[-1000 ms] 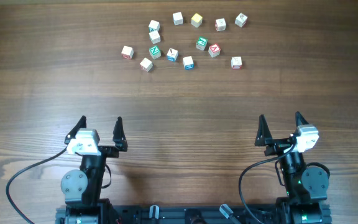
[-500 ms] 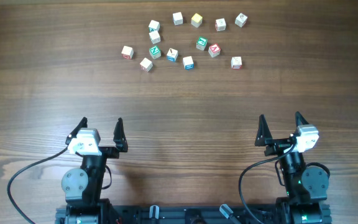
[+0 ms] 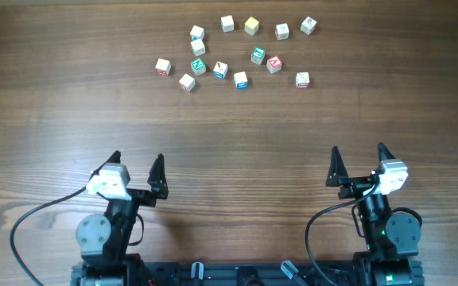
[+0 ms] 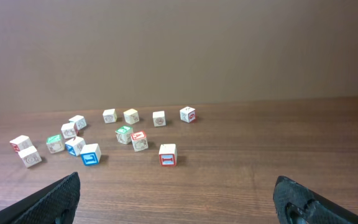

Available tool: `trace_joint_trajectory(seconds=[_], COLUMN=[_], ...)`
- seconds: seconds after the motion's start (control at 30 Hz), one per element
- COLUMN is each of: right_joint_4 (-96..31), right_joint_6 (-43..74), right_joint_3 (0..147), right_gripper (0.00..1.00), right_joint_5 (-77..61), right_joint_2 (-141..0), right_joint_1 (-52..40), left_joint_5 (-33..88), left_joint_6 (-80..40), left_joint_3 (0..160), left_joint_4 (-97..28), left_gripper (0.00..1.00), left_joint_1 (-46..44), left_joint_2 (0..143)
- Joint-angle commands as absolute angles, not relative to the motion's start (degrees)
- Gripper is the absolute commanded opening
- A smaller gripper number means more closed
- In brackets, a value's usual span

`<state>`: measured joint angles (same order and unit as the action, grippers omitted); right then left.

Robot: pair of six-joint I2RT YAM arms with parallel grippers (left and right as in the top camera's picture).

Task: Form a horizontal line
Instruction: 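Reach the left gripper forward to the green N block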

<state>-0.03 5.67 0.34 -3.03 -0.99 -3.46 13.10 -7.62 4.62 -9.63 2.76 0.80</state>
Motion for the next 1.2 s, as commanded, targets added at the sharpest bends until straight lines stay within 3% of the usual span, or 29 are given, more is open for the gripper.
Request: trace_joint_trajectory(seconds=[0.0,0.27,0.67,1.17], right_joint_4=[0.1,0.1,0.1,0.1], right_joint_6=[4.7,4.7,4.7,4.7], right_joint_3=[0.3,0.3,0.3,0.3], right_gripper=[1.00,1.00,1.00,1.00], right_joint_5=[-4.1,-4.1,-4.1,-4.1], right_joint_2=[-0.3,-0.3,-0.3,-0.3], right_joint_1=[-3.1,-3.1,-3.1,-3.1], left_joint_5=[15.2,17.6,26.2,28.6], left_joint_6=[-9.5,-9.5,-9.5,-9.4], left_joint_3=[11.6,21.8,41.9,62.3], left_joint_4=[-12.6,-14.0,-19.4,-14.4], left_gripper=[1.00,1.00,1.00,1.00], left_joint_1=[3.2,3.2,3.2,1.9], left_joint_2=[0.8,9.6,37.8,63.2])
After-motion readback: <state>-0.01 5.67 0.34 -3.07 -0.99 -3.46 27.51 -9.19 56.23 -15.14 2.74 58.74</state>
